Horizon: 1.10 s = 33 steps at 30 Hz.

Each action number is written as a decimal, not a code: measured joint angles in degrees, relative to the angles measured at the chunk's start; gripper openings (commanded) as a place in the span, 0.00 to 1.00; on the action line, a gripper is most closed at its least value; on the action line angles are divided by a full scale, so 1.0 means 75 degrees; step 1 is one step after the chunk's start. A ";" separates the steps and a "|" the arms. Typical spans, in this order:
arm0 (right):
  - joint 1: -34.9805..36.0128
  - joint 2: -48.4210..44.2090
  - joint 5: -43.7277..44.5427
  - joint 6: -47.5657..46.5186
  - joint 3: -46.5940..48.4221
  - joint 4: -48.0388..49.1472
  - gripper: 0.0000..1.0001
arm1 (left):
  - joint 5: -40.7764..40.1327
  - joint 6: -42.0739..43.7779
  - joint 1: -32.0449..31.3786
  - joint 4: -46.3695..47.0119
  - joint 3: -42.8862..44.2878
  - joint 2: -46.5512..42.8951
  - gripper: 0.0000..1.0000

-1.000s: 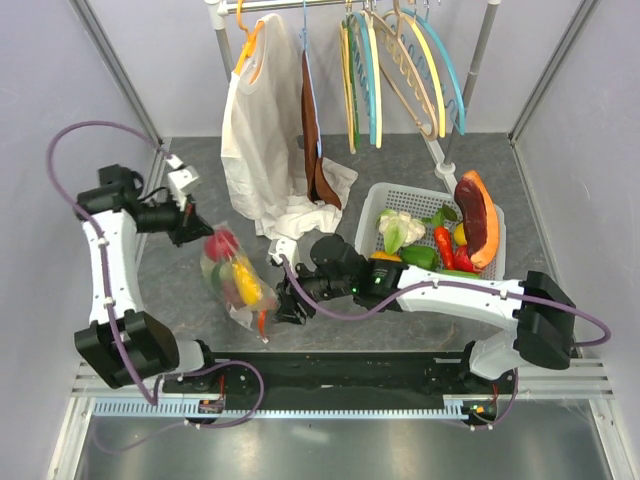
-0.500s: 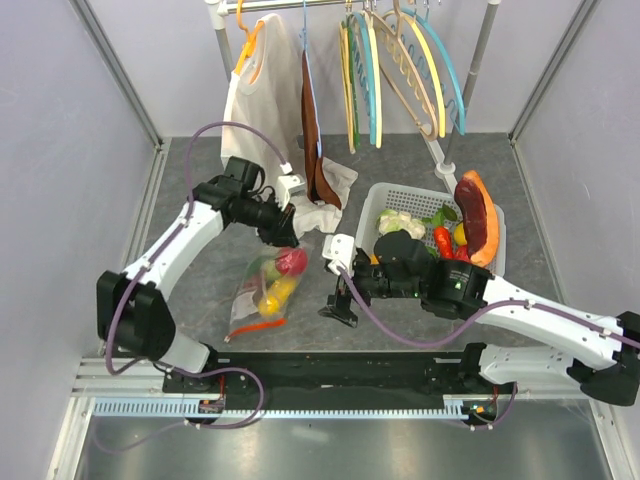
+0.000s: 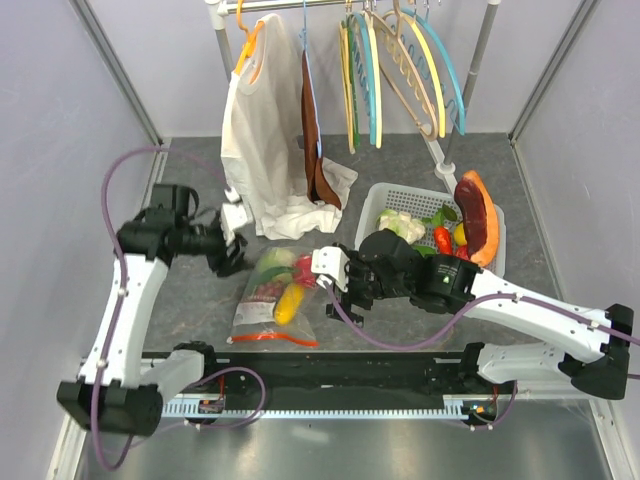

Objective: Place the food in the zip-top bag and seal the zipper
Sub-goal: Place the zipper food storage bag at the center of the board.

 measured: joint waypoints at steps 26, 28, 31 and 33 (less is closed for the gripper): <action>-0.1874 -0.1454 0.0901 0.1588 0.0003 -0.0219 0.98 | -0.3596 -0.3340 -0.5724 0.4258 -0.0312 0.4508 0.60; -0.1894 -0.1457 0.0898 0.1591 0.0003 -0.0219 0.98 | -0.3756 -0.3421 -0.5694 0.4328 -0.0303 0.4511 0.62; -0.1929 -0.1501 0.0898 0.1582 0.0003 -0.0274 0.98 | -0.3818 -0.3424 -0.5555 0.4194 -0.0297 0.4127 0.68; -0.1950 -0.1547 0.0898 0.1574 0.0003 -0.0318 0.98 | -0.3762 -0.3325 -0.5476 0.3888 -0.0277 0.3561 0.81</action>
